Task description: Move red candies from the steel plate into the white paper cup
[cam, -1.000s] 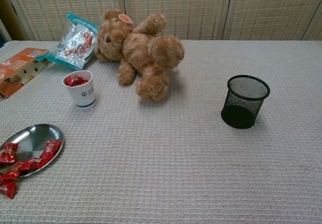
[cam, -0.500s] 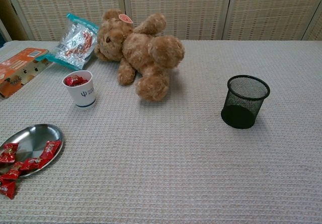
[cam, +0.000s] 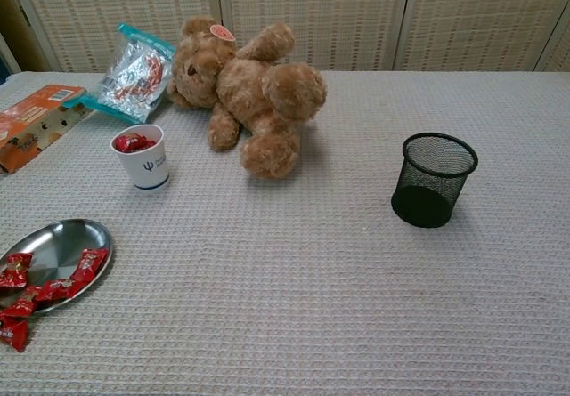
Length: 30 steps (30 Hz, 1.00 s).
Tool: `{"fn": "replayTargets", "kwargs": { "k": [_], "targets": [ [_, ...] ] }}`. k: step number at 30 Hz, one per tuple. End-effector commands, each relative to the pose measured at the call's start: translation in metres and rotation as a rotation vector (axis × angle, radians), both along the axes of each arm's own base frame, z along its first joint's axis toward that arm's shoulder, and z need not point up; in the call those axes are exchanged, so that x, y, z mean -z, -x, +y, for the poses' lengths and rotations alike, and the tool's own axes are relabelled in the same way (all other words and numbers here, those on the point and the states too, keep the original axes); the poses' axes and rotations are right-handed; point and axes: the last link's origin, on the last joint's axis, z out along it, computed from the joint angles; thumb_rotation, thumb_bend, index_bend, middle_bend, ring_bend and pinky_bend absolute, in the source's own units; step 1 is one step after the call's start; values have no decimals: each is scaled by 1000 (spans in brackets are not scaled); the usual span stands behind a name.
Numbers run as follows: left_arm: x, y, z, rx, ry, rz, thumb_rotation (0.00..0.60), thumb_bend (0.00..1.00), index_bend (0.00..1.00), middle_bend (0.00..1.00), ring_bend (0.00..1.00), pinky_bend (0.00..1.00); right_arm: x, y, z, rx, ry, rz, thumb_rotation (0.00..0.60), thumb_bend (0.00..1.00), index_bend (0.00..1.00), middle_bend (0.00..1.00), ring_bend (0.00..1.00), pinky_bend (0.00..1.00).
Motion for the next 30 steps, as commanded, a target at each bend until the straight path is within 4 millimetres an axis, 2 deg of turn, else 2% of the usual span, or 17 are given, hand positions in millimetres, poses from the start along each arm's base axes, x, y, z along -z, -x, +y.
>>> {"fn": "replayTargets", "kwargs": {
  "k": [1, 9, 19, 25, 30],
  "targets": [
    [0, 1, 0, -5, 2, 1, 600, 391, 423, 889, 897, 1000, 0, 0, 0, 1, 1, 0, 600, 16, 0, 0, 0, 0],
    [-4, -1, 0, 12, -26, -21, 600, 402, 492, 893, 897, 1000, 0, 0, -1, 3, 0, 1, 600, 15, 0, 0, 0, 0],
    [-24, -15, 10, 52, -65, -96, 600, 403, 498, 895, 897, 1000, 0, 1, -2, 8, 2, 2, 600, 15, 0, 0, 0, 0],
    [-43, -36, 41, 126, -95, -114, 600, 403, 498, 896, 898, 1000, 0, 2, -3, 13, 5, 4, 600, 15, 0, 0, 0, 0],
    [-53, -72, 89, 234, -90, -88, 600, 400, 498, 897, 900, 1000, 1, 3, -4, 18, 4, 8, 600, 15, 0, 0, 0, 0]
  ]
}}
